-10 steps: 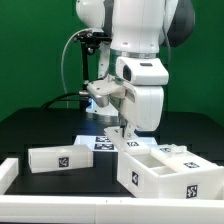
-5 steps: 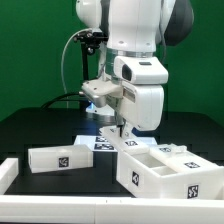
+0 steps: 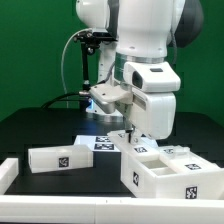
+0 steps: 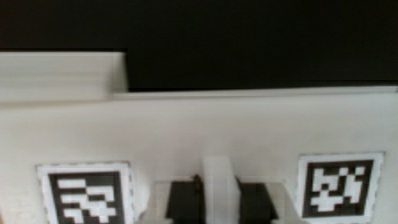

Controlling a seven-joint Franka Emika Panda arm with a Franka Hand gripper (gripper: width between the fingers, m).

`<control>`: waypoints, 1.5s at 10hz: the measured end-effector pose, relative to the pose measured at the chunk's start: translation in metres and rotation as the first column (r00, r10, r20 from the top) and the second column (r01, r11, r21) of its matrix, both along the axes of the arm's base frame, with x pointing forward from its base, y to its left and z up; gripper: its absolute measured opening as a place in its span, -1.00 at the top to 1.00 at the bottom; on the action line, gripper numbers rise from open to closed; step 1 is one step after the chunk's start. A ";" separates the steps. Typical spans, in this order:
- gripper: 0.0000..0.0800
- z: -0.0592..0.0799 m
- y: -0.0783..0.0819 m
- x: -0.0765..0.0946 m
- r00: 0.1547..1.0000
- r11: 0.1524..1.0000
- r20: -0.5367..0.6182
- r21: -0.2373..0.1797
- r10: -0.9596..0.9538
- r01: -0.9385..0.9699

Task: Assemble cabinet

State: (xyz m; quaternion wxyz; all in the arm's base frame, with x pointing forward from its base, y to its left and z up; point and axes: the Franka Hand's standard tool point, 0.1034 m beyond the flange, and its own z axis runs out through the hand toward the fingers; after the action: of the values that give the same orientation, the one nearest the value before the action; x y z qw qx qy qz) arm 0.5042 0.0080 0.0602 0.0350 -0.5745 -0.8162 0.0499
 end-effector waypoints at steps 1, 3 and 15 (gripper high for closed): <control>0.83 -0.001 0.001 0.002 1.000 1.000 0.011 -0.001 -0.016 0.016; 0.83 -0.001 -0.001 0.002 1.000 1.000 0.010 -0.001 -0.019 0.019; 0.83 -0.004 0.036 0.027 0.933 0.934 -0.054 -0.030 -0.356 0.355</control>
Offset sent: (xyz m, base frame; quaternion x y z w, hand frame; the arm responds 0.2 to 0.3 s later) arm 0.0000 0.0000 0.0000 0.0000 0.0000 0.0000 1.0000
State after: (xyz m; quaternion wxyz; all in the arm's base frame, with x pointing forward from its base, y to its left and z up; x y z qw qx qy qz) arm 0.5315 0.0437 0.0566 0.0617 -0.7114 -0.6968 0.0675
